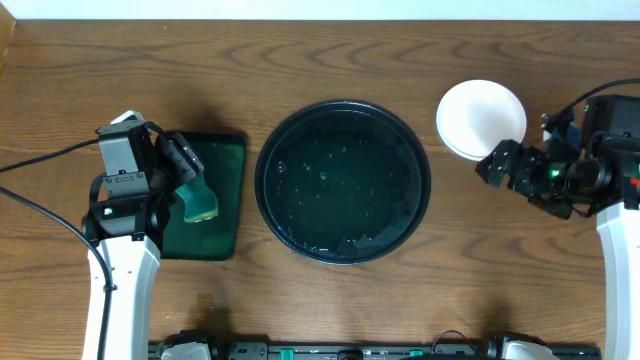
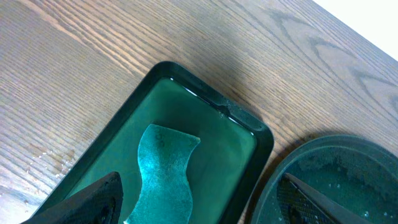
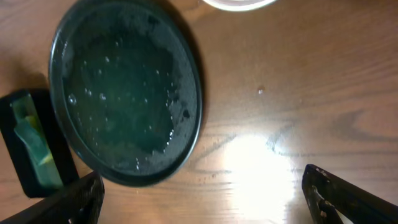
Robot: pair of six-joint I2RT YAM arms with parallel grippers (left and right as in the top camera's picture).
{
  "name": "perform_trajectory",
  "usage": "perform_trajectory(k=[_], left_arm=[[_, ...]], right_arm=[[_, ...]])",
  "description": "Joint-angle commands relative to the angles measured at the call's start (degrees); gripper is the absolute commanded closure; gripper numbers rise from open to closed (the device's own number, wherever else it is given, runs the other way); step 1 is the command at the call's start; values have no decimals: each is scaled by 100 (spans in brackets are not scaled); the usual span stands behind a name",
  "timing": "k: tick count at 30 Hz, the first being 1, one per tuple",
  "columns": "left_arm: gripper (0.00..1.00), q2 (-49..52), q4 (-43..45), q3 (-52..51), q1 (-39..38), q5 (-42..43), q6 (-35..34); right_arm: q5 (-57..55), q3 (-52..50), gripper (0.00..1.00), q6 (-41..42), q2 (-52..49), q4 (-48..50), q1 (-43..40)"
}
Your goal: Clean dirty plates on tray and stack at the side
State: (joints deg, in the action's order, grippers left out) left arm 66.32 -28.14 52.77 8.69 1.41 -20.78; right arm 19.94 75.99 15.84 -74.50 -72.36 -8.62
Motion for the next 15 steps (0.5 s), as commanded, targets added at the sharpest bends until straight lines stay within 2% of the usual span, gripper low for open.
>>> perform_trajectory(k=[1,9,15], left_arm=[[20,-4,-11,103,20,11,33],[20,-4,-11,103,20,11,33],[20,-4,-11,103,20,11,33]], right_arm=[[42,-50,1,-2,33,-26,46],[-398,-92,1,-407,26,-33,48],[-291,-1047,1,-1239,352,1425,361]])
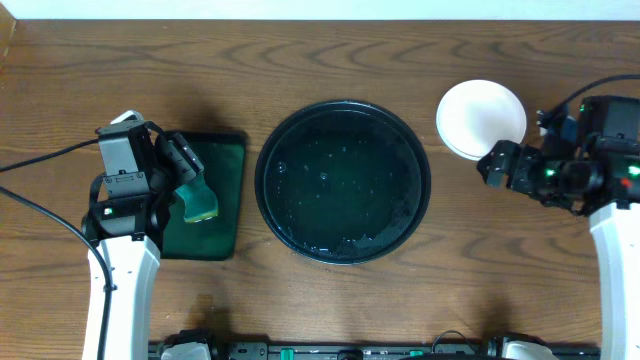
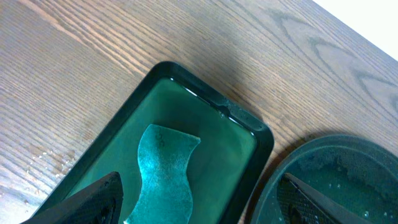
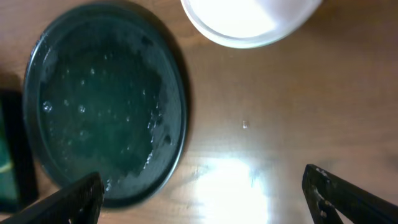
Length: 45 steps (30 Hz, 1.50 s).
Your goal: Clean dirty plates on tray and stack at the side
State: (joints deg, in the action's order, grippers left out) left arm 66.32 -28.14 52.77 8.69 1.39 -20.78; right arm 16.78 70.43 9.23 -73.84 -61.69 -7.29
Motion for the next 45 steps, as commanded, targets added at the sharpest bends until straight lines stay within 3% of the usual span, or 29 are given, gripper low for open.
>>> perform_trajectory(k=[1,6,12,24,32,45], left_arm=[[20,-4,-11,103,20,13,33],[20,-4,-11,103,20,13,33],[20,-4,-11,103,20,11,33],[20,-4,-11,103,20,11,33],[20,-4,-11,103,20,11,33],[20,-4,-11,103,20,11,33]], right_arm=[[96,-748,1,-684,448,656,330],[173,-2273,1,-765,1672,2577,905],[170,-4151,1,-872,3814,4494,1180],[22,-6275,1,-868,6994,5633,748],[-483,-7031,1,-870,7355,6734,498],[-883,-7012,1,-868,7335,5803,208]])
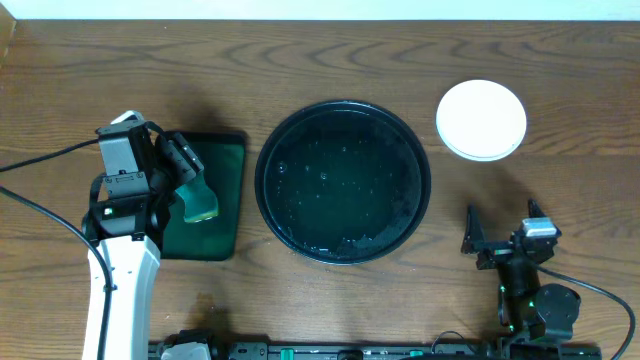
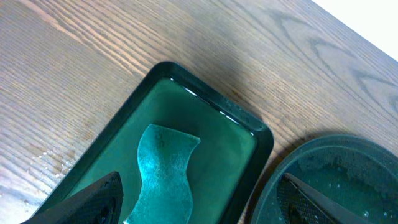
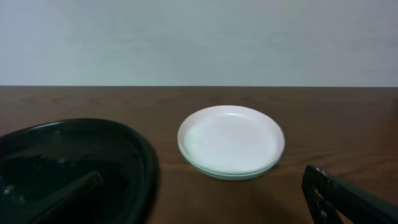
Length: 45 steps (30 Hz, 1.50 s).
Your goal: Clean dirty plates on tray and stack at the side
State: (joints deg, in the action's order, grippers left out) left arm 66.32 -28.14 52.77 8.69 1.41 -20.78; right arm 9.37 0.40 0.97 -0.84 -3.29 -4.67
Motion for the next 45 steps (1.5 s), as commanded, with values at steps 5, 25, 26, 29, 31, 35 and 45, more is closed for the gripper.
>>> perform_trajectory(k=[5,25,26,29,31,35,45], left_arm=[[20,-4,-9,103,20,11,33],[20,-4,-13,103,20,9,35],[20,-4,-17,103,20,9,35],[20,-7,-214,103,20,37,31],[20,-42,-234,68,17,190,48],[20,-566,-227,-289,-7,876,1086],[20,-3108,289,-2553,-39,1084,1775]], right_arm=[[-142,-9,1,-42,35,-37,-55],[-142,-9,1,-42,35,-37,-55],[-142,-9,1,-42,35,-35,-55],[-144,-9,1,-42,35,-37,-55],[-144,-9,1,-42,35,-37,-55],[-144,-9,1,-42,35,-35,-55],[-142,-9,1,-42,35,-35,-55]])
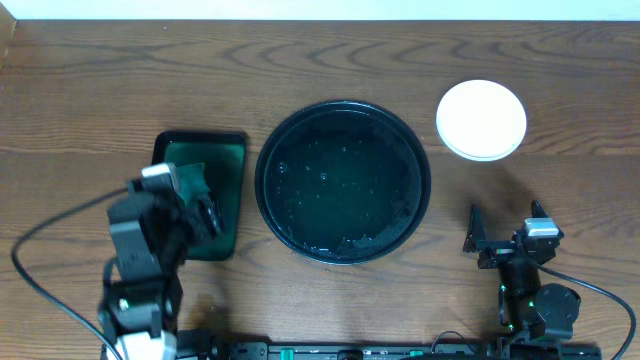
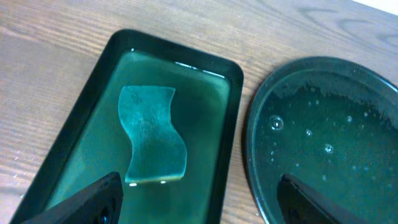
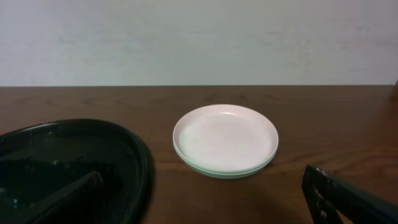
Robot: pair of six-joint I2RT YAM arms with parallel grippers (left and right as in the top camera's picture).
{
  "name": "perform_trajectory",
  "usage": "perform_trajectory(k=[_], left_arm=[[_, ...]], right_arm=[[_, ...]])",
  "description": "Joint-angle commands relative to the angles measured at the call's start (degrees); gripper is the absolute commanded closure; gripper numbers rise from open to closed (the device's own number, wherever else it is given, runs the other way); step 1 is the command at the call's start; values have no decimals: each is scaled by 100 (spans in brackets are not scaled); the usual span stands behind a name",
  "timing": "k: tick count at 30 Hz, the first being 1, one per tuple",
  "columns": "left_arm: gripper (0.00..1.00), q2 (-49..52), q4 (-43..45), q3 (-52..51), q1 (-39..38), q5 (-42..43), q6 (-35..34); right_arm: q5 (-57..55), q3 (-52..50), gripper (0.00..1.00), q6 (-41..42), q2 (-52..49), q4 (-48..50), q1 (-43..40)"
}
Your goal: Clean dirty plates on tray and stack at the side
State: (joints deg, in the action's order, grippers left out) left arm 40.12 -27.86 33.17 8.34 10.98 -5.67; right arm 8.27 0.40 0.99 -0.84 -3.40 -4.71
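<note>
A stack of two plates, white over pale green, sits at the back right of the table. The round dark tray in the middle holds only water and bubbles. My left gripper is open at the near end of the green sponge tray, nothing between its fingers. My right gripper stands open and low at the front right, facing the plates, well short of them.
A rectangular green tray at the left holds water and a green sponge. It lies close beside the round tray. Wooden table all round; cables trail at both front corners.
My left arm has drawn back toward the table's front edge, so the sponge tray now lies farther ahead of its open fingers. The right arm has barely shifted.
My right gripper was open beside the plate stack at the right, while the left hung open over the sponge tray. Then the right arm was down at the front right edge, facing the stack. Now the left arm has also drawn back.
</note>
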Motion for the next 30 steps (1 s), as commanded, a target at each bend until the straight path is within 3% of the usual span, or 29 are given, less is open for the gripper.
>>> perform_trajectory(k=[1,6,14,30], left_arm=[[20,-726,459,-817,-4,127,267],[20,-2028,1556,-2044,-7,125,262],[20,-3016,2887,-3200,-7,118,153],[20,-4002,2439,-3294,-269,-116,105]], right_arm=[[-33,-9,1,-44,35,-24,-50],[-33,-9,1,-44,35,-26,-50],[-35,-9,1,-44,35,-26,-50],[-35,-9,1,-44,35,-26,-50]])
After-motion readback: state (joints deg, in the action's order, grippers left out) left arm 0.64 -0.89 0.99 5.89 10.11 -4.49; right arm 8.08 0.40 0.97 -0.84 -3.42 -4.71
